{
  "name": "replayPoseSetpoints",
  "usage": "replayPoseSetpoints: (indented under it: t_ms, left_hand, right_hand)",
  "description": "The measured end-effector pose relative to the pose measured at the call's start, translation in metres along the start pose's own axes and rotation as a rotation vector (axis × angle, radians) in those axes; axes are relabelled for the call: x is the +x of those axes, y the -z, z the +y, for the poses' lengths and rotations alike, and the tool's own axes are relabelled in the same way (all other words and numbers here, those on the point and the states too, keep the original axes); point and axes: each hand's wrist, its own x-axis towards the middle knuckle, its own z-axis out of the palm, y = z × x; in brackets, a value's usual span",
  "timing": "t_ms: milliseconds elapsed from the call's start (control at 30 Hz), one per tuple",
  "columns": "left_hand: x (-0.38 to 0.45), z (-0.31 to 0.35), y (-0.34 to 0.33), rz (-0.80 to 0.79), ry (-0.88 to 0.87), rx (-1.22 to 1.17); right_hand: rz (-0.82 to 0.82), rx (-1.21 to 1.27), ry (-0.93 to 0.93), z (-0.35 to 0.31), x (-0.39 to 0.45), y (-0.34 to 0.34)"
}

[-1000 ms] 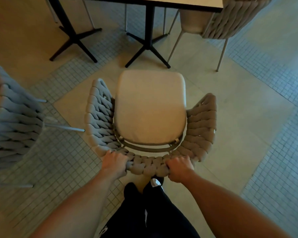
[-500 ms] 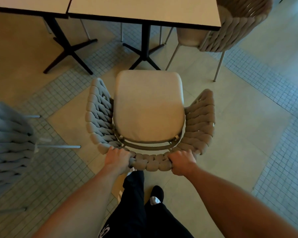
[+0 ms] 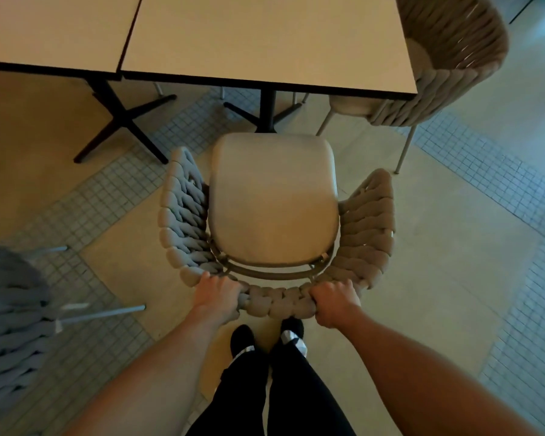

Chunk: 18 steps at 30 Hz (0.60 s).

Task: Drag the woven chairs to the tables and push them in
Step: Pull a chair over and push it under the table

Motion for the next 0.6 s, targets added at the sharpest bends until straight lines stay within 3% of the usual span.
replayPoseSetpoints:
  t_ms: [600]
  left_hand:
    - [0.118,-0.013,0.064,0.002,0.030,0.035]
  right_hand:
    - [-0.023,-0.013,-0.030,0.069,0.099,0.074]
